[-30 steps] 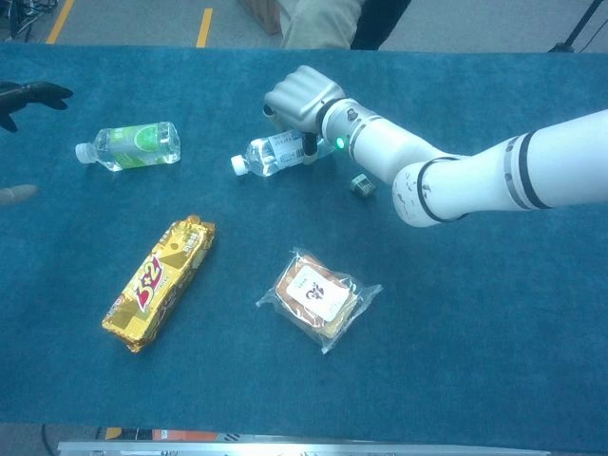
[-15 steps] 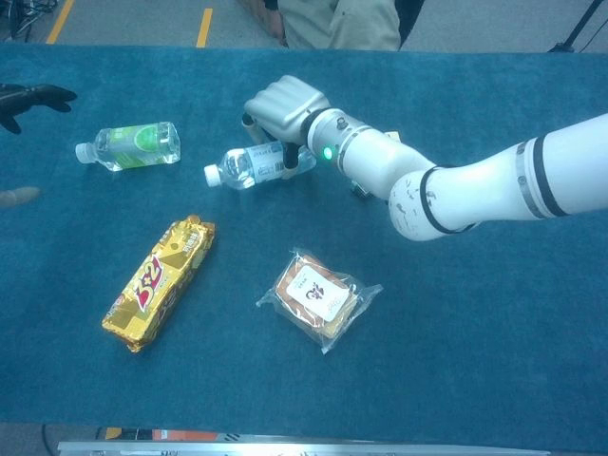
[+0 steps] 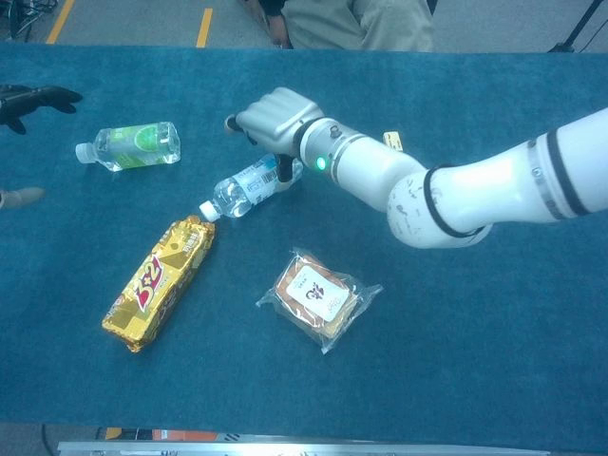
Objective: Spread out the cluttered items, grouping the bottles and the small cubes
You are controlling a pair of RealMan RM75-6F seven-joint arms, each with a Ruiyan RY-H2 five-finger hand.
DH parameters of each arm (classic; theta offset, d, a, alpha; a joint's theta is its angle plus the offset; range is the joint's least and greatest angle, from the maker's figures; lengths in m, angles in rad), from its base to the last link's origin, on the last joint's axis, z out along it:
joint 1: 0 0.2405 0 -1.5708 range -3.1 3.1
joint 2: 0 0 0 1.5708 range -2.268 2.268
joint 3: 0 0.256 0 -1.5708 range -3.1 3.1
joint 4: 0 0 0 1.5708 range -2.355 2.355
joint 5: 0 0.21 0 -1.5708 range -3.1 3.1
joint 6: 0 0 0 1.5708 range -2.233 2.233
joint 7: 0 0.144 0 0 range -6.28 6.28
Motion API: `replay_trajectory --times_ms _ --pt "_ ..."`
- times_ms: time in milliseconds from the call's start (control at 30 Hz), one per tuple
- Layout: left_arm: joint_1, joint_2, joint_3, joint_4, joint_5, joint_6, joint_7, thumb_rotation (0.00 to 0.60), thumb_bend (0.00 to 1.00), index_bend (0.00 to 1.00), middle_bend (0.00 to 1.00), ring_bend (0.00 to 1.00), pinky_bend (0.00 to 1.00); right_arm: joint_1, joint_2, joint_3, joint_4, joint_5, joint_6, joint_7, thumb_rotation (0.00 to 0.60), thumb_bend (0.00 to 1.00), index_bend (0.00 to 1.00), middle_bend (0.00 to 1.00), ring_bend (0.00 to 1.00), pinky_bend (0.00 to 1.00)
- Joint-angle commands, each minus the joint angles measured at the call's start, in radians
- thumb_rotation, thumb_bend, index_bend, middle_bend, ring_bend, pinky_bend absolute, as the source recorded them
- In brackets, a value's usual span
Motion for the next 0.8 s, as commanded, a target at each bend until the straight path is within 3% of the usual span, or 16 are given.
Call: replay_trajectory --times_ms 33,500,800 --pt "-0.009 -0.005 -0.007 0.002 -0.006 -0.009 -0.002 0.600 0.26 0.00 0.14 0.11 0.28 -0.015 0.050 -0.004 -0.059 -0.007 0.035 0.011 0.600 0.00 0.15 0.32 0.32 0.47" --pt "-0.102 -0.100 -0.051 0.021 -0.063 -0.124 -0.028 0.600 0.26 0.01 0.14 0.11 0.27 -0.212 0.414 -0.039 -0.395 -0.210 0.249 0.165 0.600 0.00 0.15 0.32 0.32 0.47" --pt "-0.171 -0.226 -0.093 0.044 -0.177 -0.169 0.066 0.600 0.26 0.02 0.14 0.11 0.26 -0.343 0.609 -0.090 -0.485 -0.349 0.324 0.269 0.600 0.00 0.15 0.32 0.32 0.47"
